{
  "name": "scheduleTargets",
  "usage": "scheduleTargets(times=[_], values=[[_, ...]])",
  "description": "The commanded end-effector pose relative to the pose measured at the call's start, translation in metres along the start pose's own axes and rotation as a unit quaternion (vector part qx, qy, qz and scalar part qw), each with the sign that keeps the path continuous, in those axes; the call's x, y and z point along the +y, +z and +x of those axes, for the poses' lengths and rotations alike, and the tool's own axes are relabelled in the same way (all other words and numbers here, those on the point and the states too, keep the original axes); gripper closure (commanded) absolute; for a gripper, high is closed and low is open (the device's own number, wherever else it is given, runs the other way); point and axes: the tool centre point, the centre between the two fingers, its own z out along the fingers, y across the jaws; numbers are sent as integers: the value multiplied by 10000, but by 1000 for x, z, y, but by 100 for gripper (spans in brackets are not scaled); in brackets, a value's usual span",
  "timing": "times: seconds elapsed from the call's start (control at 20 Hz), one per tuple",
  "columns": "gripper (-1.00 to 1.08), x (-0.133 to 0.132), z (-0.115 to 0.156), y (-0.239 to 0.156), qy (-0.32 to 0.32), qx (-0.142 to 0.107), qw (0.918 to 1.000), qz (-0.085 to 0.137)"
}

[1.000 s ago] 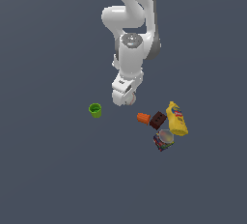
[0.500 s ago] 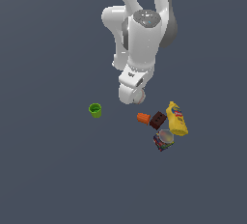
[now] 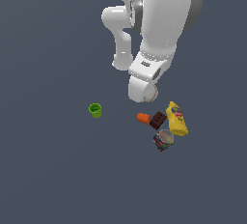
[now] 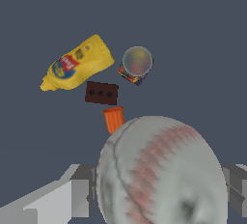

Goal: Pick up a designated object from a clutter of objects.

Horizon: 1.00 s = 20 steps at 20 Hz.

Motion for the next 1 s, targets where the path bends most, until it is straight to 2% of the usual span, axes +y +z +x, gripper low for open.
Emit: scheduleTargets(times=[0.0,0.95], values=[[108,6,12,-17,1,6,10000,-3],[108,39,81,-110,1,7,10000,-1]])
